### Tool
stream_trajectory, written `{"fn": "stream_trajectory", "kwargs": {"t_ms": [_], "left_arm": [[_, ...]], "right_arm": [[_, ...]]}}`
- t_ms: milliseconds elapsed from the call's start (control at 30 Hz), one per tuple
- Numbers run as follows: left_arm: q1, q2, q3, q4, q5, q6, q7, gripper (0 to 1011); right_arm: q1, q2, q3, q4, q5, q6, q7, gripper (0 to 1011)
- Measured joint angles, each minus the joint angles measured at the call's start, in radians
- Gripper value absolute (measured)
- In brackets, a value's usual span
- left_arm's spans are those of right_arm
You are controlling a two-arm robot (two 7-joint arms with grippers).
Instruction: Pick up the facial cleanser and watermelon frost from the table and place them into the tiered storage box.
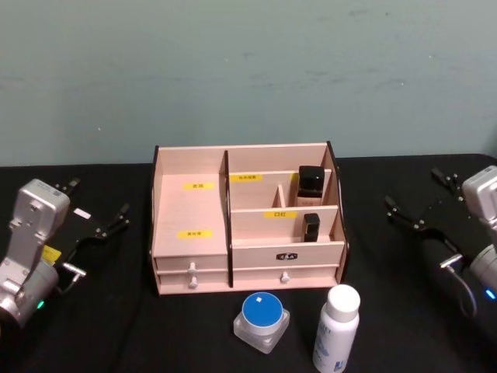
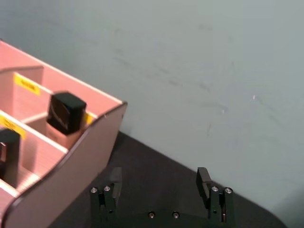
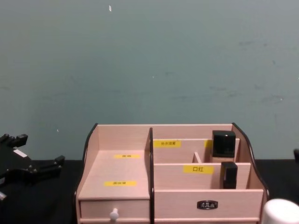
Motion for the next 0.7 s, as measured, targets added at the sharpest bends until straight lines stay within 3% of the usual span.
{"fn": "stream_trajectory", "kwargs": {"t_ms": [167,467,500,533,567,633,700], "left_arm": [[0.0,0.0,0.0,0.0,0.0,0.0,0.0,1010],[0.0,0.0,0.0,0.0,0.0,0.0,0.0,1010],[0.0,0.0,0.0,0.0,0.0,0.0,0.0,1010],[0.0,0.0,0.0,0.0,0.0,0.0,0.0,1010],[0.0,0.0,0.0,0.0,0.0,0.0,0.0,1010],[0.0,0.0,0.0,0.0,0.0,0.0,0.0,1010],[0.0,0.0,0.0,0.0,0.0,0.0,0.0,1010]], "right_arm": [[-0.046,0.044,0.032,-0.1,0.02,0.002,0.033,1003],[-0.167,0.125,0.114,-0.319,0.121,0.006,0.121,1003],[-0.191,0.138,0.133,-0.351,0.151,0.009,0.141,1003],[-0.263,0.174,0.177,-0.446,0.295,0.038,0.264,1002],[-0.263,0.173,0.177,-0.445,0.294,0.039,0.264,1003],[-0.276,0.181,0.177,-0.469,0.35,0.055,0.328,1003],[-0.277,0.185,0.171,-0.48,0.371,0.071,0.36,1003]]}}
